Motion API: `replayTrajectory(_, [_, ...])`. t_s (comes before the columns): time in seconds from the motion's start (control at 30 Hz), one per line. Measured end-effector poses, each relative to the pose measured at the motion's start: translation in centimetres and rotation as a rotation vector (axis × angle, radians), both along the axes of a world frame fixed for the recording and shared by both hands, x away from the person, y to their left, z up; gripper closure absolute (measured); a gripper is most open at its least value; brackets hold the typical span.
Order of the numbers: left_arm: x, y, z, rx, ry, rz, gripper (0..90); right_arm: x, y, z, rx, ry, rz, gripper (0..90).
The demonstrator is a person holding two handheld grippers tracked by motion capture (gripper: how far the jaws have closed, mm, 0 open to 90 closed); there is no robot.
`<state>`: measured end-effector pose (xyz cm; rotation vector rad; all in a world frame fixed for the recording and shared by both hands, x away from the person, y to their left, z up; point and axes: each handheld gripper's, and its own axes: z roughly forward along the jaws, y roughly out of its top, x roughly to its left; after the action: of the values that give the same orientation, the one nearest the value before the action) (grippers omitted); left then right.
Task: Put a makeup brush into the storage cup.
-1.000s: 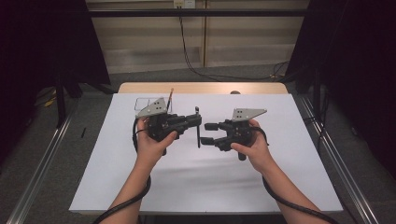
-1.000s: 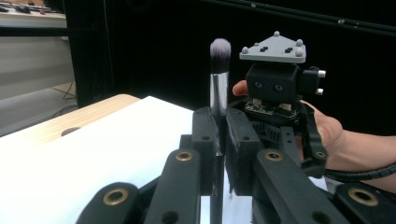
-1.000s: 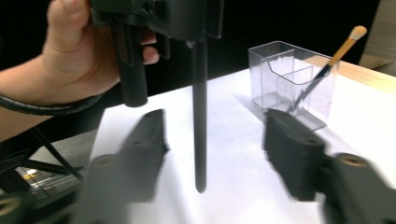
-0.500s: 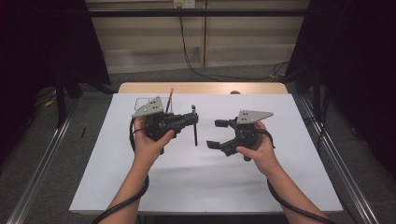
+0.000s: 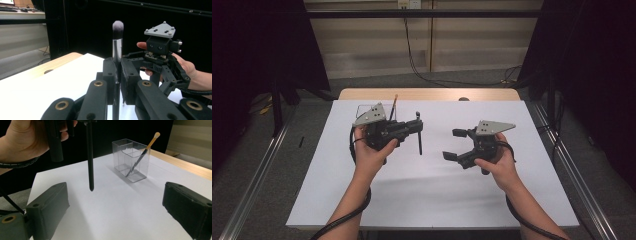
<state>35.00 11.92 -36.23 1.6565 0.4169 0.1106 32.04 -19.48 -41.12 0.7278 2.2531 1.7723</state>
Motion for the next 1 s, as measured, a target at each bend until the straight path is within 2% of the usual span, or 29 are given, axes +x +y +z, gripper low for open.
replayTrajectory(0.47, [0.4,1.0,0.1,0.005,-0.01,0.046,83.5,-0.9,-2.0,-0.2,-0.004,-0.016,-0.035,3.1])
replayTrajectory(0.83, [0.9,2.0,0.5,0.012,-0.021,0.081,83.5,-1.4,-3.3,-0.2,0.009,-0.029,-0.036,2.0])
replayTrajectory(1.0, [1.1,2.4,0.7,0.011,-0.032,0.102,83.5,-1.5,-3.6,-0.3,-0.012,-0.03,-0.047,2.1])
